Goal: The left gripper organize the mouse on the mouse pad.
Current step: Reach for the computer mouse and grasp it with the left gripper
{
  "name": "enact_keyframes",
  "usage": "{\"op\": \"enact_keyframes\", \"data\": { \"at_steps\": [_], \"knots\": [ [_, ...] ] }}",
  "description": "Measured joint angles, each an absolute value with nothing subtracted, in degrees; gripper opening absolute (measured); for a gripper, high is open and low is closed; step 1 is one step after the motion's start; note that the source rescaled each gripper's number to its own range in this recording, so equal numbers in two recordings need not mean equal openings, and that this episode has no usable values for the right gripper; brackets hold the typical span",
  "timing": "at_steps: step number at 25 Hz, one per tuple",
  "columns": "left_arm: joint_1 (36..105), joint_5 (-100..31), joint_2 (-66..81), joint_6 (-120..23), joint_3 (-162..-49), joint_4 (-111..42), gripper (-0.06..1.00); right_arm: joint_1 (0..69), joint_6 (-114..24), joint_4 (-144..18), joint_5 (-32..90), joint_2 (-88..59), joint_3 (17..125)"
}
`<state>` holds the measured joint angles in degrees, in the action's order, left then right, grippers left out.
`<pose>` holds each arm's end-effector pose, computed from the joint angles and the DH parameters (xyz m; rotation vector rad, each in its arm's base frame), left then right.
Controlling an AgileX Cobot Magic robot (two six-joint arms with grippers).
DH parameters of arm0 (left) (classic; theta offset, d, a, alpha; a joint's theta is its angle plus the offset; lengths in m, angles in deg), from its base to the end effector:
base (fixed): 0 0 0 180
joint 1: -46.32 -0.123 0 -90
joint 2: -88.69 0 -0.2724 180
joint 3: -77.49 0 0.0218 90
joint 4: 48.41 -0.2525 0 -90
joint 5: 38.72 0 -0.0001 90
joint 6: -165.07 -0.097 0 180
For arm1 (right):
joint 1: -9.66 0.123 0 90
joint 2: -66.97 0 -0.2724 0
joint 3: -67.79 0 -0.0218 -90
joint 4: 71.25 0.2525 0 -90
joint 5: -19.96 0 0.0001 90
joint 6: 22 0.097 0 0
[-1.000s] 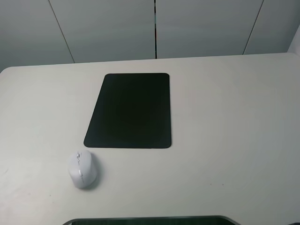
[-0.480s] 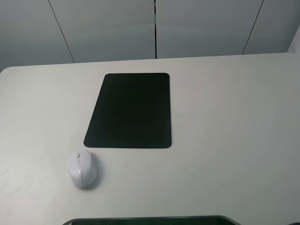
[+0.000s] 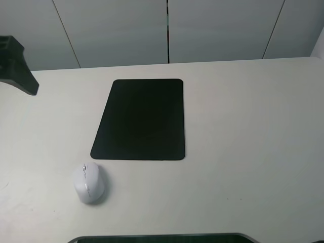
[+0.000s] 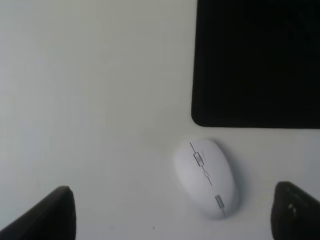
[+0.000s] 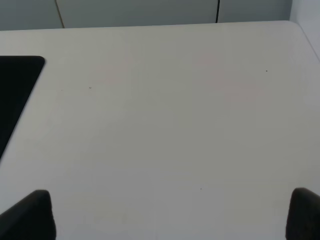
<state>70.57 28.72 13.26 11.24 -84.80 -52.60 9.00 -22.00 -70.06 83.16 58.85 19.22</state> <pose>0.2005 -0.0831 0.3033 -0.0238 2.8023 -0.1125 0.0134 0.0016 0.2699 0.0106 2.0923 0.0181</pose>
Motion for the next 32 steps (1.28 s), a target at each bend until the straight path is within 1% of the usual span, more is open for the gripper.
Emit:
{"op": "enact_keyframes", "data": {
  "at_steps": [3, 9, 17, 20, 24, 28, 32],
  "knots": [
    [73.18, 28.72, 9.24, 12.77, -84.80, -51.55, 1.00, 9.00, -22.00, -70.06, 83.16, 58.85, 19.22],
    [76.02, 28.48, 2.79, 15.63, -84.80, -50.70, 1.00, 9.00, -22.00, -70.06, 83.16, 58.85, 19.22],
    [81.18, 27.37, -2.15, 25.08, -84.56, -50.00, 1.00, 9.00, -22.00, -70.06, 83.16, 58.85, 19.22],
    [81.82, 26.81, -2.28, 28.91, -82.30, -49.53, 1.00, 9.00, -22.00, -70.06, 83.16, 58.85, 19.22],
    [81.95, 24.57, -2.28, 33.21, -76.41, -48.88, 1.00, 9.00, -22.00, -70.06, 83.16, 58.85, 19.22],
    [83.65, 18.89, -2.39, 35.18, -70.94, -47.68, 1.00, 9.00, -22.00, -70.06, 83.16, 58.85, 19.22],
    [84.70, 12.48, -2.74, 36.53, -68.47, -45.35, 1.00, 9.00, -22.00, -70.06, 83.16, 58.85, 19.22]
  ]
}}
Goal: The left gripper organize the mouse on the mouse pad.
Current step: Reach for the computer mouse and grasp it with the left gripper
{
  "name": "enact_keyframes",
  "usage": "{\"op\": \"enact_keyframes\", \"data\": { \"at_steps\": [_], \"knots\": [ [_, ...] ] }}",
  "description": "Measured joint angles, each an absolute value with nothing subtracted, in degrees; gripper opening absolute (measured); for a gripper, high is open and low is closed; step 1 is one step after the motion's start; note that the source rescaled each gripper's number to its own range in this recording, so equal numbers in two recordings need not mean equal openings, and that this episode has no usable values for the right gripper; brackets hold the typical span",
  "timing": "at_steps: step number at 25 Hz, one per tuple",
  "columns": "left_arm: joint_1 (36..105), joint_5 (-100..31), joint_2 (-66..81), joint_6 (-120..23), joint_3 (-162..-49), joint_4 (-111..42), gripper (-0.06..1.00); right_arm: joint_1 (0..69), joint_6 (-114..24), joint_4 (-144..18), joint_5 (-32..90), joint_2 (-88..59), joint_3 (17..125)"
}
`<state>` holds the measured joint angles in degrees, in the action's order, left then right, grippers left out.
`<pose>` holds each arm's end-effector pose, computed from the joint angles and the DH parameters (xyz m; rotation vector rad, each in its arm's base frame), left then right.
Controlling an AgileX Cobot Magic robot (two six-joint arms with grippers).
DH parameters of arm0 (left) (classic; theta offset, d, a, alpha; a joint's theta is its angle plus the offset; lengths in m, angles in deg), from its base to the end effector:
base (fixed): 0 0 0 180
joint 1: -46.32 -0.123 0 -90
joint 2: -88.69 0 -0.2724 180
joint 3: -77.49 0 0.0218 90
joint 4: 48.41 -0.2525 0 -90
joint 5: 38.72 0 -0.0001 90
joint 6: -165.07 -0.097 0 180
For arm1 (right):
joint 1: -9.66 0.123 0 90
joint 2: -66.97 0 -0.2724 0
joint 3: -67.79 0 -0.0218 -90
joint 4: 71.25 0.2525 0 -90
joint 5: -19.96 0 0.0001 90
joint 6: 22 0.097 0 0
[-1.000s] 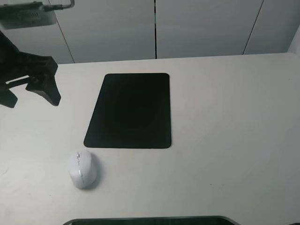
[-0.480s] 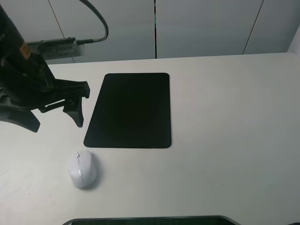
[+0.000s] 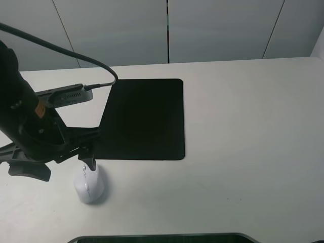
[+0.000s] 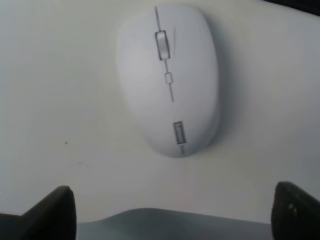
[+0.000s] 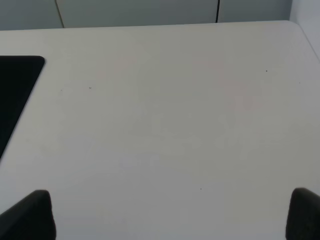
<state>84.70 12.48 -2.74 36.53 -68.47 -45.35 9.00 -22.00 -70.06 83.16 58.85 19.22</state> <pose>0.1783 -0.1464 0.1698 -0.4064 3.1020 -0.1114 0.0134 0.0016 0.2699 0.0106 2.0923 0.0181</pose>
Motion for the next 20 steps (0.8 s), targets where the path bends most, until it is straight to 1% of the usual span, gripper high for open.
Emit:
{"op": "enact_keyframes", "data": {
  "at_steps": [8, 20],
  "knots": [
    [84.70, 10.76, -8.97, 37.26, -68.27, -42.48, 1.00, 9.00, -22.00, -70.06, 83.16, 58.85, 19.22],
    [84.70, 8.36, -13.45, 37.16, -68.27, -43.98, 1.00, 9.00, -22.00, -70.06, 83.16, 58.85, 19.22]
  ]
}}
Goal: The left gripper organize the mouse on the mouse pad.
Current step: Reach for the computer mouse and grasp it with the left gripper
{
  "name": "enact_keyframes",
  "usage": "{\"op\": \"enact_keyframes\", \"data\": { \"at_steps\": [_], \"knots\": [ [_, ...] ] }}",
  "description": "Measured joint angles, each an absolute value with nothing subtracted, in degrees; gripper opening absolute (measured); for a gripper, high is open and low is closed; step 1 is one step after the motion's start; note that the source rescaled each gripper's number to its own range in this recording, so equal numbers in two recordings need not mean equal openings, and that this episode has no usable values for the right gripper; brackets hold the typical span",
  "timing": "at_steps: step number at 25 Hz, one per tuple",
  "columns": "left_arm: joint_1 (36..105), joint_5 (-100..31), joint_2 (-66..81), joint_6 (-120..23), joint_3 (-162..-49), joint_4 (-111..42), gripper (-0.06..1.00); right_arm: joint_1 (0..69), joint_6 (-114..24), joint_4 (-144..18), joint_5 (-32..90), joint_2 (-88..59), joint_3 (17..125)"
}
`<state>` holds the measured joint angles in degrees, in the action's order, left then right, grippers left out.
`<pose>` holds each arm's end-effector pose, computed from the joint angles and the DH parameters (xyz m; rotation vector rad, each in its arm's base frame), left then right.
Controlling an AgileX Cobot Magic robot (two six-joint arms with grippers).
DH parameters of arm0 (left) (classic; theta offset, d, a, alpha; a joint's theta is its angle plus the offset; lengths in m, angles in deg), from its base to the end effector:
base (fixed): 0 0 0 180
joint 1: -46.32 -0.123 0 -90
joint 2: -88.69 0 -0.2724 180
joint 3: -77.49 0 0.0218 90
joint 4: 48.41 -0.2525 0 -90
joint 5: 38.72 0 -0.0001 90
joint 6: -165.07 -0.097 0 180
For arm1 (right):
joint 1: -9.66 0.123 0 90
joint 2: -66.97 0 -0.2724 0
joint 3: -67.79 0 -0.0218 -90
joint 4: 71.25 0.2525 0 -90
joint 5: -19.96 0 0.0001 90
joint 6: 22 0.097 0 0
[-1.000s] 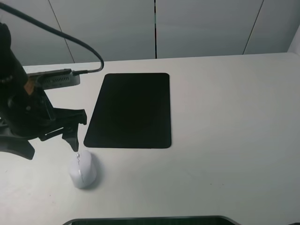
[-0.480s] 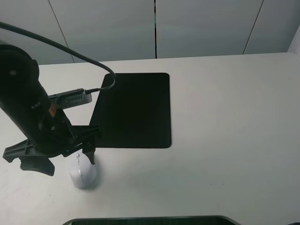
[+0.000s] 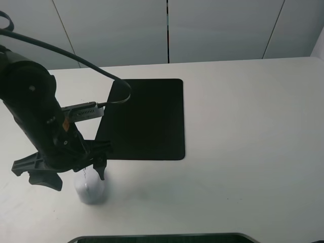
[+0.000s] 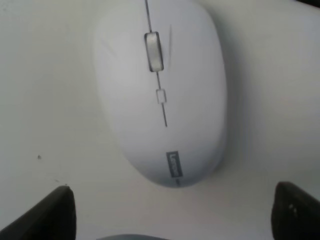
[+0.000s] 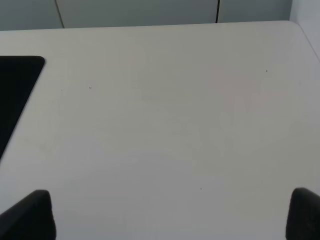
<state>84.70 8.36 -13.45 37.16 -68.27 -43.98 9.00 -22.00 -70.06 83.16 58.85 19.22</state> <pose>0.1859 -0.1542 0.1249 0.4477 -3.0271 -0.0063 0.0134 0.0016 0.2699 0.0106 2.0923 0.0181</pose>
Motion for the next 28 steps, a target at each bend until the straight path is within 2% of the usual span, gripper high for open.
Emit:
{"op": "enact_keyframes", "data": {
  "at_steps": [28],
  "knots": [
    [83.57, 0.58, -22.08, 36.08, -68.27, -46.67, 1.00, 9.00, -22.00, -70.06, 83.16, 58.85, 19.22]
  ]
}}
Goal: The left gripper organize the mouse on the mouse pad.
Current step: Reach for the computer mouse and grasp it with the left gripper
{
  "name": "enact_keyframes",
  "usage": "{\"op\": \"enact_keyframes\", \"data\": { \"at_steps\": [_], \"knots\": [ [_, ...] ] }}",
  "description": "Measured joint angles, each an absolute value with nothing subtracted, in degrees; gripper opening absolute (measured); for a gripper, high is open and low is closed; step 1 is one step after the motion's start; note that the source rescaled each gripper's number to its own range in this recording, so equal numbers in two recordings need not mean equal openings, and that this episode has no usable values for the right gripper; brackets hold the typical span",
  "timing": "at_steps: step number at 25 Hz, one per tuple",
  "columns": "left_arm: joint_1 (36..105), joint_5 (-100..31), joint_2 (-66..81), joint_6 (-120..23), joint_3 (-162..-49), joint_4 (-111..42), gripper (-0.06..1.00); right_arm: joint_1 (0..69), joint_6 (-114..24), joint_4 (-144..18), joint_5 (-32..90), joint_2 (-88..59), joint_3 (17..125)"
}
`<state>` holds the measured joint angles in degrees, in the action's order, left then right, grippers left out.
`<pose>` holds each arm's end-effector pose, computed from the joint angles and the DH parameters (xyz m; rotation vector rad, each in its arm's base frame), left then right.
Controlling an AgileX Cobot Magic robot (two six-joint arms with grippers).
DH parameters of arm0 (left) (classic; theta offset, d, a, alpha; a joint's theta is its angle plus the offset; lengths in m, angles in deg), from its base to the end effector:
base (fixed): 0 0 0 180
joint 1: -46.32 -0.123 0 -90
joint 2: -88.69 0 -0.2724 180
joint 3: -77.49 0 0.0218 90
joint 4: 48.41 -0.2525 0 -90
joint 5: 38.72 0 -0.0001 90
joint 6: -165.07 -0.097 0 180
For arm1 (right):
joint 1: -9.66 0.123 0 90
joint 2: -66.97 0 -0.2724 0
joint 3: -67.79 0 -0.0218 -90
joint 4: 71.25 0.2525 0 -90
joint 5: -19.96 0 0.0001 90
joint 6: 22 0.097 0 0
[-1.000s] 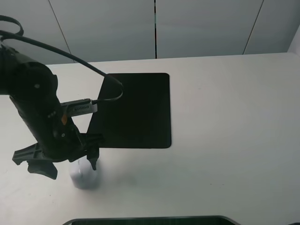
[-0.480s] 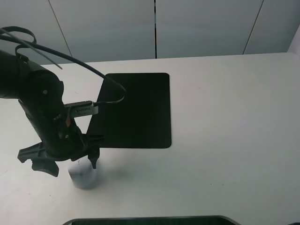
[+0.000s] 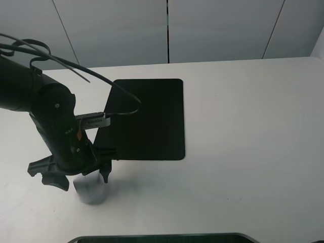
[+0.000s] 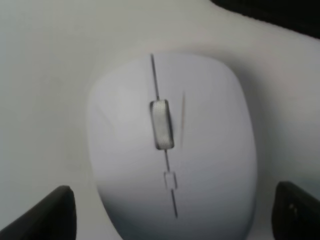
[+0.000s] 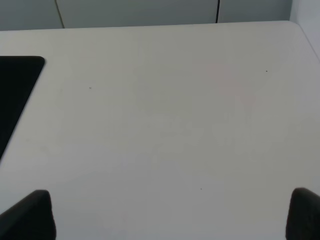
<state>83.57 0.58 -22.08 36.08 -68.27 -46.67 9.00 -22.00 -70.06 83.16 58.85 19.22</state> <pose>0.1994 -0.1540 0.0866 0.4052 -3.0474 -0.0603 0.0134 0.0016 0.2699 0.0106 2.0923 0.0181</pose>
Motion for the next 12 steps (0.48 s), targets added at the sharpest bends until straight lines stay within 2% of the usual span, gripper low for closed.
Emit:
{"op": "enact_keyframes", "data": {
  "at_steps": [12],
  "knots": [
    [83.57, -3.79, -22.99, 35.35, -68.27, -46.55, 1.00, 9.00, -22.00, -70.06, 83.16, 58.85, 19.22]
  ]
}}
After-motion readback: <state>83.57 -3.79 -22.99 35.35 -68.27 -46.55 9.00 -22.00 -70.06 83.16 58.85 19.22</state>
